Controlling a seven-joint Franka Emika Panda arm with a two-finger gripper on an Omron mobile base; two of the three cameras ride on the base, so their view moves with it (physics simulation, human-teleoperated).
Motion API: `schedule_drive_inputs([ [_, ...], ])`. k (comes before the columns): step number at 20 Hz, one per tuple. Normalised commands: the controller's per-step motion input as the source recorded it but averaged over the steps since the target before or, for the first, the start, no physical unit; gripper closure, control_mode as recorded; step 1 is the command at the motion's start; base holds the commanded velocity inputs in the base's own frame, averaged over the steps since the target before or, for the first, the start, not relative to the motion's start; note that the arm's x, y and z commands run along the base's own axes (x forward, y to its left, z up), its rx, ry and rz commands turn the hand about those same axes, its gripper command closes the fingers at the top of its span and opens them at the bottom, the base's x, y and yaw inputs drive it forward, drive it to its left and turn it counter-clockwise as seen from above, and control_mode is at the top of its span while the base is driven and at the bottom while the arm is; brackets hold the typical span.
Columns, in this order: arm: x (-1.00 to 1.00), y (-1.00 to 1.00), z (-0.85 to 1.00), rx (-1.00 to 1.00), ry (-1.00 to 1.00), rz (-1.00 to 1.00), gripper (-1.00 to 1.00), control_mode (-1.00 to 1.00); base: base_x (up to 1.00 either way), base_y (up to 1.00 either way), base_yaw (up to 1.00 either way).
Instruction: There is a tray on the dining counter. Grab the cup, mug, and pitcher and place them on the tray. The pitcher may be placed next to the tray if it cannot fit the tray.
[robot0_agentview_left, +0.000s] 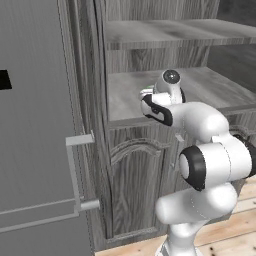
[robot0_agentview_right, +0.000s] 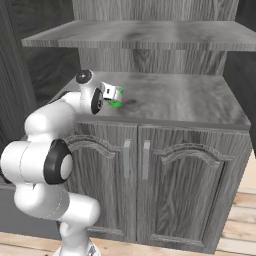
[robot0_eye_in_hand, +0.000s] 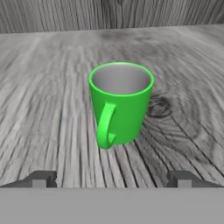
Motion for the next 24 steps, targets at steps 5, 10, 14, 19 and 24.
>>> schedule_drive_inputs([
  [5, 0.23, 0.0, -0.06, 0.0, 0.0, 0.0, -1.0, -1.0, 0.0, 0.0, 0.0],
  [10, 0.25, 0.0, 0.0, 0.0, 0.0, 0.0, -1.0, -1.0, 0.0, 0.0, 0.0],
  [14, 0.18, 0.0, -0.03, 0.0, 0.0, 0.0, -1.0, -1.0, 0.0, 0.0, 0.0],
  [19, 0.16, 0.0, -0.06, 0.0, 0.0, 0.0, -1.0, -1.0, 0.0, 0.0, 0.0],
  [24, 0.19, 0.0, -0.09, 0.0, 0.0, 0.0, -1.0, -1.0, 0.0, 0.0, 0.0],
])
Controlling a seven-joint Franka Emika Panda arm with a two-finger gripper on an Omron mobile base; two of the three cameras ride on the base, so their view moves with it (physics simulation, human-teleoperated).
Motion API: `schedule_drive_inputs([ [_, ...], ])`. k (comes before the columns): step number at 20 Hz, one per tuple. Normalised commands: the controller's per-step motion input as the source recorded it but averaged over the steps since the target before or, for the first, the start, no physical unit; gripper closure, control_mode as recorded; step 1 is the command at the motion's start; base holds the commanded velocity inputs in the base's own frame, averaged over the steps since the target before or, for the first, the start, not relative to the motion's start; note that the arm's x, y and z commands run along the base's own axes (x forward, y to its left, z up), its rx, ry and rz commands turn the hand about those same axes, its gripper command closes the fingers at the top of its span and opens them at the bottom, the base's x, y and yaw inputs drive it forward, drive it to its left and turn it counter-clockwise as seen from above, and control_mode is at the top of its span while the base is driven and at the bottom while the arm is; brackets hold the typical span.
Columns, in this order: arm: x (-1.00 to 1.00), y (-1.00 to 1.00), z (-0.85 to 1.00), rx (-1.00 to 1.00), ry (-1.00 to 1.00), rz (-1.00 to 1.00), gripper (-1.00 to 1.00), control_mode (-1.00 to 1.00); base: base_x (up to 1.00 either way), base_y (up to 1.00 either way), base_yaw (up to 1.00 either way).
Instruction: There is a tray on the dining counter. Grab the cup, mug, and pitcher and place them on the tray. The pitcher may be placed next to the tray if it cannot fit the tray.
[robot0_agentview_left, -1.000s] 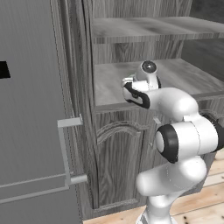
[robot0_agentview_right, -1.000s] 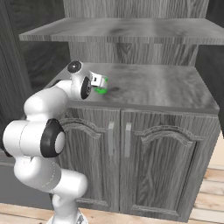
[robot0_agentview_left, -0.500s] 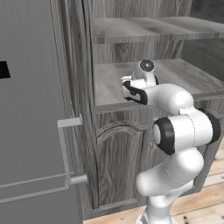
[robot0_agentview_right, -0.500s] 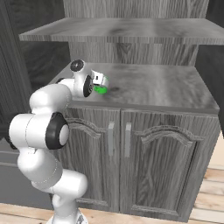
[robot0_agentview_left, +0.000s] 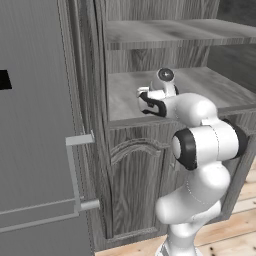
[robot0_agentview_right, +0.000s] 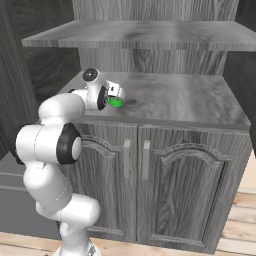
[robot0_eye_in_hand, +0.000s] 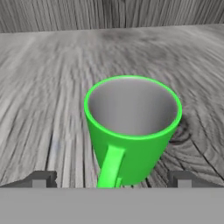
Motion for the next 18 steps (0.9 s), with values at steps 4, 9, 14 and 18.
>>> schedule_drive_inputs([
  [4, 0.16, 0.0, -0.09, 0.0, 0.0, 0.0, -1.0, -1.0, 0.0, 0.0, 0.0],
  [9, 0.17, 0.0, -0.1, 0.0, 0.0, 0.0, -1.0, -1.0, 0.0, 0.0, 0.0],
  [14, 0.12, 0.0, -0.07, 0.0, 0.0, 0.0, -1.0, -1.0, 0.0, 0.0, 0.0],
  [18, 0.01, 0.0, -0.01, 0.0, 0.0, 0.0, -1.0, -1.0, 0.0, 0.0, 0.0],
])
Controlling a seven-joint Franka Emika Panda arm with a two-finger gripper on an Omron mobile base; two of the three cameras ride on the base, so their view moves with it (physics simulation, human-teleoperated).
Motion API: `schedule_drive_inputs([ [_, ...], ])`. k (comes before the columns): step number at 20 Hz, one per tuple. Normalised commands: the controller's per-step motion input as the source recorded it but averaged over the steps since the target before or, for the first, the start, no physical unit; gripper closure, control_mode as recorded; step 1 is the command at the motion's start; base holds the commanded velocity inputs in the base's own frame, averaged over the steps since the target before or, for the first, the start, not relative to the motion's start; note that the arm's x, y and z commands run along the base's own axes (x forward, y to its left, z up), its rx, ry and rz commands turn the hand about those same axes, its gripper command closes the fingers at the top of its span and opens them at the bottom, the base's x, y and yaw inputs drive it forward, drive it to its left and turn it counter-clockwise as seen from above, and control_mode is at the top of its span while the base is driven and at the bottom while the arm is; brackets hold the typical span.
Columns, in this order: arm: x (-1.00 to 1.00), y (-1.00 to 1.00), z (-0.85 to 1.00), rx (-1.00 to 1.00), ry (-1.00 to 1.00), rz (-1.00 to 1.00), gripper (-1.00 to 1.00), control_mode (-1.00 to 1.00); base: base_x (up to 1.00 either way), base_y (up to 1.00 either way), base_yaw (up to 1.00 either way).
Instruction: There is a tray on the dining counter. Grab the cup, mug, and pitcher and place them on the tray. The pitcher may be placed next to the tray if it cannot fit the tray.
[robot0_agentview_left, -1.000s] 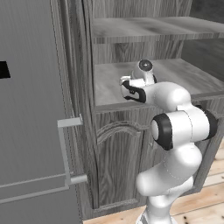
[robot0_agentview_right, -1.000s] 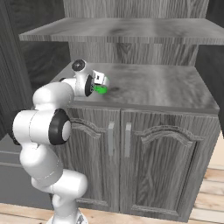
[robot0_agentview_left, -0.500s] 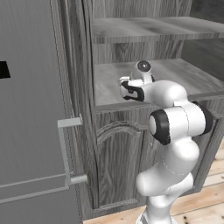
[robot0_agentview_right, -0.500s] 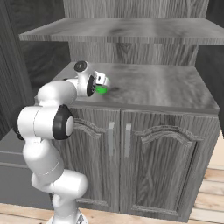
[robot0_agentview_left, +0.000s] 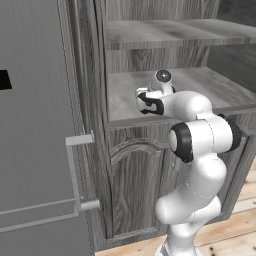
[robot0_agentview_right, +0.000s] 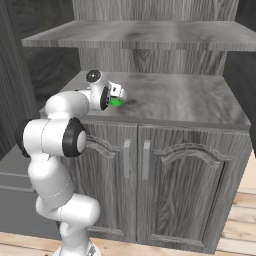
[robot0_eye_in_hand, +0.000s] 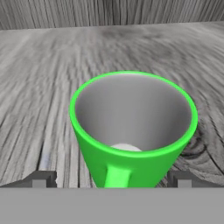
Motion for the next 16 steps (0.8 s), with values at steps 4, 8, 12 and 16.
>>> schedule_drive_inputs([
  [4, 0.0, 0.0, 0.0, 0.0, 0.0, 0.0, -1.0, -1.0, 0.0, 0.0, 0.0],
  [8, 0.0, 0.0, 0.0, 0.0, 0.0, 0.0, -1.0, -1.0, 0.0, 0.0, 0.0],
  [12, 0.0, 0.0, 0.0, 0.0, 0.0, 0.0, -1.0, -1.0, 0.0, 0.0, 0.0],
  [16, 0.0, 0.0, 0.0, 0.0, 0.0, 0.0, 1.0, -1.0, 0.0, 0.0, 0.0],
])
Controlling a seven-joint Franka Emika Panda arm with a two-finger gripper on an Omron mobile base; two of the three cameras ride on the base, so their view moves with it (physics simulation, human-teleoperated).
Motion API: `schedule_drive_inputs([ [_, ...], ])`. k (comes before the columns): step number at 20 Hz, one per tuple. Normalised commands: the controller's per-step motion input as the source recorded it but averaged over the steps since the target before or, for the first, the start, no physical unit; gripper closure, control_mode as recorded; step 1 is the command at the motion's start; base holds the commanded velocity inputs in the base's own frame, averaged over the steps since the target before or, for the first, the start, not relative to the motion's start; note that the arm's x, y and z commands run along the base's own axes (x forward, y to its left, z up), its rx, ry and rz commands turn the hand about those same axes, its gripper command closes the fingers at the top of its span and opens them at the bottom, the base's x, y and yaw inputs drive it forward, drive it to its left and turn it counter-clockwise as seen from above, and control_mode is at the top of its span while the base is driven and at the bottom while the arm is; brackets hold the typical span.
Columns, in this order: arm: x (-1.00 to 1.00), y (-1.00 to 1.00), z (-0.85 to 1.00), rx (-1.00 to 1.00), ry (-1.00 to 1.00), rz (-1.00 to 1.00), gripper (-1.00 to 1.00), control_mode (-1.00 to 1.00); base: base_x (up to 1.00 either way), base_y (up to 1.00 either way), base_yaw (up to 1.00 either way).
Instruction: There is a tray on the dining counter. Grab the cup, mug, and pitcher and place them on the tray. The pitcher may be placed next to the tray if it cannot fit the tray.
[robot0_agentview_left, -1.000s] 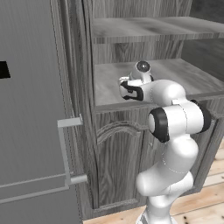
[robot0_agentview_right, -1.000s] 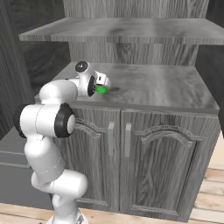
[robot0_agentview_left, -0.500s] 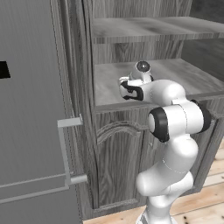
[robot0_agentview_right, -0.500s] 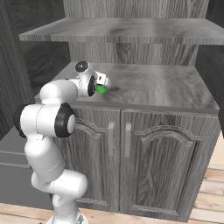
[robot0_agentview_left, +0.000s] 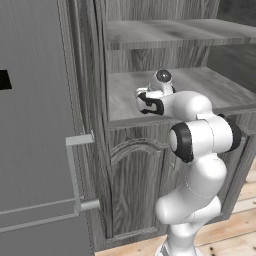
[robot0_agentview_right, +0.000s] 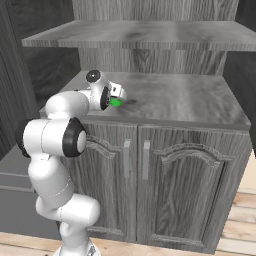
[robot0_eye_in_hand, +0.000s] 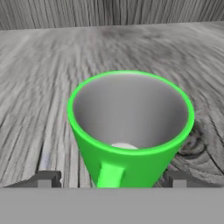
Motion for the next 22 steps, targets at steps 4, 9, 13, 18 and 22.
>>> schedule_drive_inputs([
  [4, 0.0, 0.0, 0.0, 0.0, 0.0, 0.0, 1.0, -1.0, 0.0, 0.0, 0.0],
  [9, 0.0, 0.0, 0.0, 0.0, 0.0, 0.0, 1.0, -1.0, 0.0, 0.0, 0.0],
  [13, 0.0, 0.0, 0.0, 0.0, 0.0, 0.0, 1.0, -1.0, 0.0, 0.0, 0.0],
  [18, 0.0, 0.0, 0.0, 0.0, 0.0, 0.0, 1.0, -1.0, 0.0, 0.0, 0.0],
  [22, -0.01, 0.0, 0.02, 0.0, 0.0, 0.0, 1.0, -1.0, 0.0, 0.0, 0.0],
])
